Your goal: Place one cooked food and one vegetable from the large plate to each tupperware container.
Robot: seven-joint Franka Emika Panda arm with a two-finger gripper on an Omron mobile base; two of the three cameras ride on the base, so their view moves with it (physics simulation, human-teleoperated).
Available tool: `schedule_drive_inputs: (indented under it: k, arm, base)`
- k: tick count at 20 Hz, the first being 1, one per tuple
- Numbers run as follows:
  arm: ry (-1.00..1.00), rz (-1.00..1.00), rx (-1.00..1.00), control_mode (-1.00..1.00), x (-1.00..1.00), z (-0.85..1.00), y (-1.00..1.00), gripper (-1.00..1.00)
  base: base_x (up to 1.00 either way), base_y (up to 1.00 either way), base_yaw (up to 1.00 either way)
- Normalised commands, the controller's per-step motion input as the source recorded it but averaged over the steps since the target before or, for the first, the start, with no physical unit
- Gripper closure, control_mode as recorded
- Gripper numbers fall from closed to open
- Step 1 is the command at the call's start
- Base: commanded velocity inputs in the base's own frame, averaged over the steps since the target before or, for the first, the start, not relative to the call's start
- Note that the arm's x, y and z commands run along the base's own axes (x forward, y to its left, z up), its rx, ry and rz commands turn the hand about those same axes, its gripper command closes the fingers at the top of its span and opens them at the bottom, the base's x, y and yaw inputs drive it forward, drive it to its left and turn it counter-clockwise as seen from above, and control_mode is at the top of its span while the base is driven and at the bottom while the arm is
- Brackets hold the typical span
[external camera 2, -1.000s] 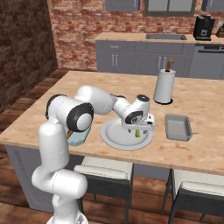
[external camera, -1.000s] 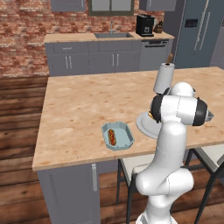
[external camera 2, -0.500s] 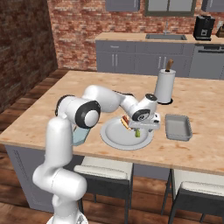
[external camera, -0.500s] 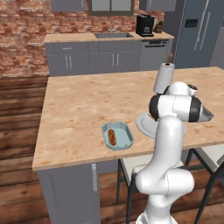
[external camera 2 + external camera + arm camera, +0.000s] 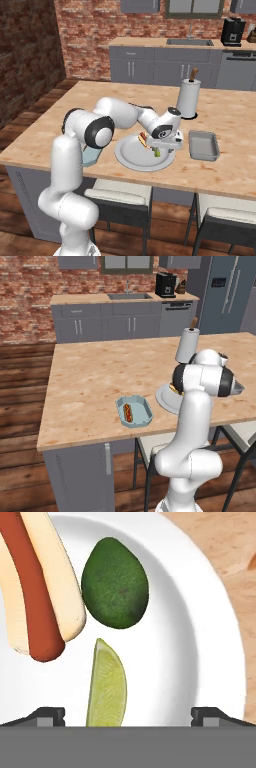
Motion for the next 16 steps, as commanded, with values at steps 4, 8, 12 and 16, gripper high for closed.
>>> schedule_drive_inputs:
  k: [4,8,12,16]
  arm:
    - [0.00,0.00,0.00,-1.00,-0.21,-0.02,0.48,-1.00]
    - [0.00,0.00,0.00,-1.00,0.10,-0.11,0.05,-1.00]
    - [0.00,0.01,0.00,-1.00,0.17,-0.22,-0.20,-1.00]
    - [0.01,0.00,0.00,-1.00,0.08,-0.20,0.00,-1.00]
  base:
    - [0.00,0.00,0.00]
    - [0.00,0.00,0.00]
    - [0.00,0.00,0.00]
    - [0.00,0.00,0.00]
